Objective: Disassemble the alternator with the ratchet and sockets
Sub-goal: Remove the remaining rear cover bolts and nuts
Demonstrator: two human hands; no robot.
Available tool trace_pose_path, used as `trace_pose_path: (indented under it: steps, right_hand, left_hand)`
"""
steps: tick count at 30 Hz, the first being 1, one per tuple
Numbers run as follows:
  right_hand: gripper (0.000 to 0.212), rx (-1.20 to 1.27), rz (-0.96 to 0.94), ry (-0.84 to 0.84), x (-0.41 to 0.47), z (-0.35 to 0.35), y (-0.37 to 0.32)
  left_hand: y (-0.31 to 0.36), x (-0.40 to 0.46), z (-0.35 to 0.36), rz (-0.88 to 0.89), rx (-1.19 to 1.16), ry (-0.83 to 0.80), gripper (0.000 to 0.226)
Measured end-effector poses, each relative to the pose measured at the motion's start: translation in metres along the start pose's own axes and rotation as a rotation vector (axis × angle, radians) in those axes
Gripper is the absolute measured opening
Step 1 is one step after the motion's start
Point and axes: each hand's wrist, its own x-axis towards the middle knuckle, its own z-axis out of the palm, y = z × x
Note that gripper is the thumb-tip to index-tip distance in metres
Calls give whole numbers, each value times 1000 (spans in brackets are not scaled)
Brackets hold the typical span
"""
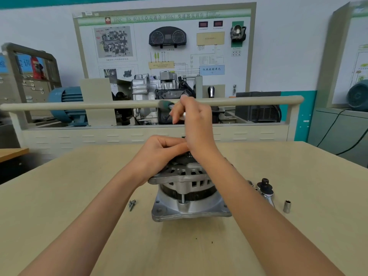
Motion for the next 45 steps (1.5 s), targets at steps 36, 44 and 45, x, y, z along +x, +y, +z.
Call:
trace_pose_path:
  steps: [36, 44, 45]
  right_hand:
    - [34, -1118, -423, 281, -26, -1, 9]
    - [58, 133, 84, -54, 9, -13, -2]
    - [64, 251, 165, -93, 15, -17, 0]
  left_hand:
    - [3, -2, 2, -27, 160, 81, 49]
    - [3, 1, -1, -23, 18, -53, 15]
    - [3, 1, -2, -36, 12, -63, 15]
